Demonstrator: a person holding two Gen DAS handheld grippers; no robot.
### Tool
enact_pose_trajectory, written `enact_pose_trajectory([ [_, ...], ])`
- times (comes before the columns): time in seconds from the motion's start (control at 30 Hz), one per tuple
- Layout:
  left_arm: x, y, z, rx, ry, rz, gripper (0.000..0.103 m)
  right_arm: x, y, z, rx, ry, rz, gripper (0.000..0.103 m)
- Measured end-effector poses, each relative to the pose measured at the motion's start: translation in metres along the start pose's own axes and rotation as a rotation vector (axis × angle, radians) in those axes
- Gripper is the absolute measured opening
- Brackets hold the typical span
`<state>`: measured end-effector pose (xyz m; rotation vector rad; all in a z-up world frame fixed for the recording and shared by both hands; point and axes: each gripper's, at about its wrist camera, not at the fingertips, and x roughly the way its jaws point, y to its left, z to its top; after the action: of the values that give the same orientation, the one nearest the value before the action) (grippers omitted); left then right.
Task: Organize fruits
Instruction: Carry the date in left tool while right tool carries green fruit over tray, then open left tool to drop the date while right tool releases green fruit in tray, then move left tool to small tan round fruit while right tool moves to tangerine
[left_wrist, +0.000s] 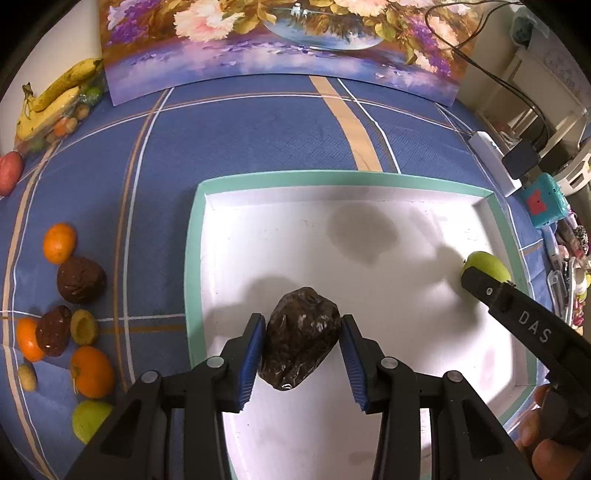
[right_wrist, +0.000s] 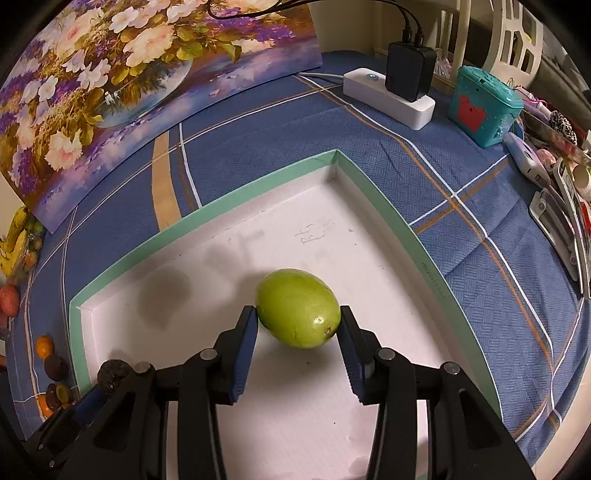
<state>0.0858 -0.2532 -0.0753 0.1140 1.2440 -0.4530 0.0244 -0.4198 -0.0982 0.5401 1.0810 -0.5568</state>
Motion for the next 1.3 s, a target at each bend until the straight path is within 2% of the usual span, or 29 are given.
enact_pose_trajectory([
  [0.17,-0.006,-0.003,0.0,0.012,-0.013,0.011,0.057,0.0,-0.001,0.0,0.004,0.006,0.0,0.046],
  [0.5,-0.034,-0.005,0.003,0.032,-0.062,0.013,0.067,-0.025,0.003,0.007,-0.014,-0.059,0.003,0.048],
  [0.7,-0.049,0.008,0.008,-0.013,-0.095,0.034,0.071,-0.037,0.006,0.008,-0.033,-0.081,-0.001,0.048],
  [0.77,-0.052,0.017,0.009,-0.047,-0.104,0.047,0.076,-0.038,0.006,0.008,-0.038,-0.081,-0.007,0.054],
  [0.83,-0.054,0.027,0.009,-0.093,-0.117,0.066,0.083,-0.038,0.006,0.007,-0.042,-0.078,-0.019,0.064],
  [0.9,-0.055,0.039,0.01,-0.138,-0.128,0.1,0.087,-0.036,0.005,0.007,-0.043,-0.076,-0.023,0.068],
  [0.97,-0.055,0.05,0.01,-0.181,-0.137,0.127,0.098,-0.035,0.005,0.007,-0.048,-0.076,-0.028,0.07],
  [1.07,-0.055,0.068,0.009,-0.245,-0.144,0.15,0.101,-0.035,0.006,0.006,-0.062,-0.083,-0.033,0.085],
  [1.2,-0.057,0.08,0.007,-0.268,-0.166,0.192,0.103,-0.036,0.009,0.005,-0.071,-0.098,-0.032,0.088],
  [1.3,-0.06,0.083,0.006,-0.265,-0.191,0.208,0.103,-0.037,0.011,0.004,-0.084,-0.108,-0.031,0.097],
])
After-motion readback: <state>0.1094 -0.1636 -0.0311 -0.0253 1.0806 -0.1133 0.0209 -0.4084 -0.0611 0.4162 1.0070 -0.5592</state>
